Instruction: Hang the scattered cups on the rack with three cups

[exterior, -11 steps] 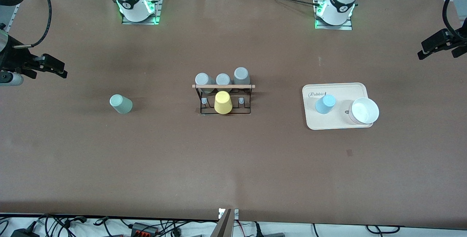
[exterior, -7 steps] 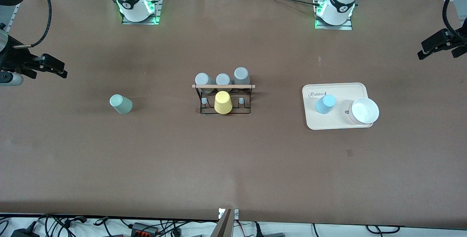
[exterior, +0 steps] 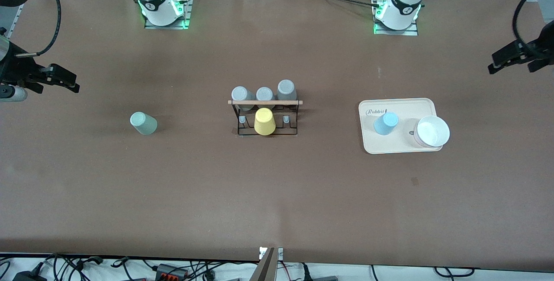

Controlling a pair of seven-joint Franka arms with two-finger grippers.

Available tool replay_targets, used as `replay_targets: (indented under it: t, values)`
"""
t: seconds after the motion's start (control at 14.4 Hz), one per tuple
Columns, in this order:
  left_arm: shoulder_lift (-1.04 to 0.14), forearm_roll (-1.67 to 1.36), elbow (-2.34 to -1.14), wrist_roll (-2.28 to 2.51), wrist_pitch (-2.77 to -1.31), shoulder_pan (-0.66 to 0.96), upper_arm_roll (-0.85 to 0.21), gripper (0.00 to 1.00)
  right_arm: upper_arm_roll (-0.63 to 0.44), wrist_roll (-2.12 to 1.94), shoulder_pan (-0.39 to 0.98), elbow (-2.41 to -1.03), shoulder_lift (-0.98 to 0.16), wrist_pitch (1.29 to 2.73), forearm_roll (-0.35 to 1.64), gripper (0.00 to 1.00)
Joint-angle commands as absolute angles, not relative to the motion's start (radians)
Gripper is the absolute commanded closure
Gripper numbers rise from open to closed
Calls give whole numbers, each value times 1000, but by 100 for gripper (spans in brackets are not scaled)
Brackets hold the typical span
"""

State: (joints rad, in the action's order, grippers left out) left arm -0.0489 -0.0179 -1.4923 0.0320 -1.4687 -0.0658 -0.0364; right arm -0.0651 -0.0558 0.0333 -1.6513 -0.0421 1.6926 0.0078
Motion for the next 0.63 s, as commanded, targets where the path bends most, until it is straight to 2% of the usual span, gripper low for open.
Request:
replay_targets:
  t: [0.0,0.21,0.56]
  values:
    - [-118,0,-1477,31,-1466,-63,-54,0,-64,-49,35,-1680,-14,1707,-5,0]
    - [-175,-2,-1482,29,-1439,-64,-61,0,-64,-49,34,-1678,-18,1707,-3,0]
    - [-346,-14,-1486,49,-1443,-57,-92,0,-63,-51,37,-1667,-29,1704,-2,0]
